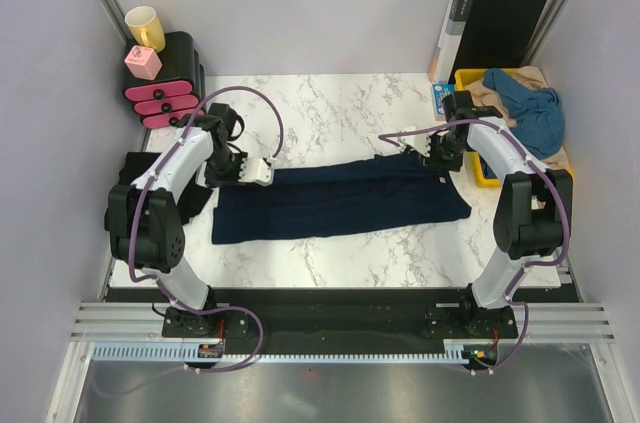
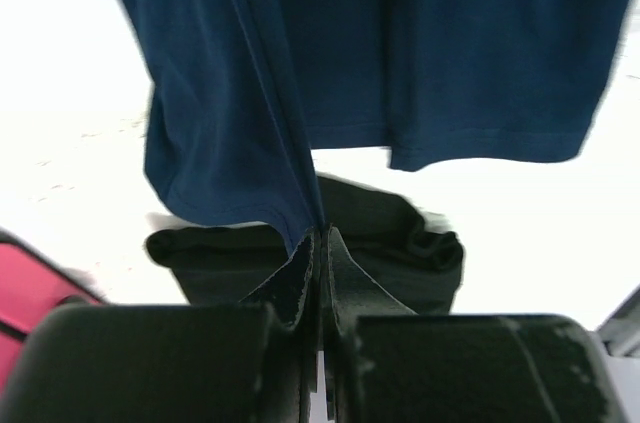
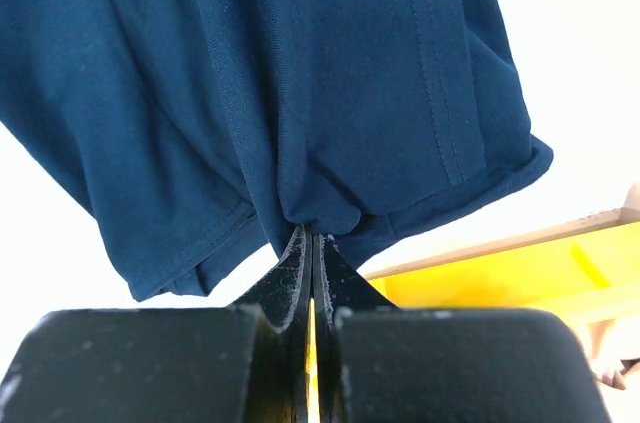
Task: Fold and stack the t-shirts
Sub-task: Fold the other side of the tshirt into a rectangle
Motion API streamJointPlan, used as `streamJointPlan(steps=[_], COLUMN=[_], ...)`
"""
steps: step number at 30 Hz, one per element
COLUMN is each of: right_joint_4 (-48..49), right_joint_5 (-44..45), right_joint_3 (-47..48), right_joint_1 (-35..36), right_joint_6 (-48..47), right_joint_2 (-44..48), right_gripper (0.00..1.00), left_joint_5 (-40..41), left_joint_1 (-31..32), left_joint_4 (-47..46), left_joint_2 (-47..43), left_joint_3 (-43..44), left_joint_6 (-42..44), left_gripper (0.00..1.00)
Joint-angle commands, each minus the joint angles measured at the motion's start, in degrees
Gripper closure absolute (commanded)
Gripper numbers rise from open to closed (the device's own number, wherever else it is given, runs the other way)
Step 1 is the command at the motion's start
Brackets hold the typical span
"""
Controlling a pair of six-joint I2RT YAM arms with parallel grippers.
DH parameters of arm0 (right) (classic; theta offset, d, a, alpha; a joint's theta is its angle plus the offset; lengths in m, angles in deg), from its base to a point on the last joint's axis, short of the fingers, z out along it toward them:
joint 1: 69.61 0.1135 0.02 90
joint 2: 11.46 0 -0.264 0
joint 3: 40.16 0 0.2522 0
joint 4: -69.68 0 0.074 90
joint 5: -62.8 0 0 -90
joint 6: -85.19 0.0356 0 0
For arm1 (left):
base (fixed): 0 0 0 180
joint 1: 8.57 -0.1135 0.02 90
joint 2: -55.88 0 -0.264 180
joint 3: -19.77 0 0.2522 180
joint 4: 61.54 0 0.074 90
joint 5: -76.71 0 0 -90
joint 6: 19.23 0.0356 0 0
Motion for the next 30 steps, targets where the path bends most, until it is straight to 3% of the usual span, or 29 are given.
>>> streamJointPlan(steps=[1,24,25,26,28,30], right_joint_4=[-3.67,-6.14,-6.83,-7.45,-8.68,-8.78], right_joint_5=[1.64,2.08,2.26,2.78,3.57,4.45], right_joint_3=[2.69,0.15,-0.29,-0.47,-1.34,-2.05], right_joint_1=[-0.51,3.88,4.05,4.14,4.14,4.14], right_joint_6=[-2.39,-3.36,-3.71,-4.15,-5.46,-5.73], right_joint_2=[1.87,-1.12,-1.03,-0.86,-0.33,0.63], right_gripper=[1.00,1.00,0.99,0.91,0.82,0.72], left_joint_5=[0.74,0.48,0.74,0.66,0.31,-0.39], left_joint_1=[0.03,3.20,3.29,3.46,3.64,3.90], left_joint_4=[7.20,8.96,9.05,9.57,10.54,12.12], left_joint_2=[1.44,5.13,4.96,5.04,4.70,4.34], left_joint_3=[1.03,-2.83,-3.01,-3.36,-3.71,-3.71], left_joint_6=[1.08,-1.12,-1.12,-1.12,-0.68,-0.50], left_gripper=[0.98,0.98,0.94,0.86,0.62,0.62])
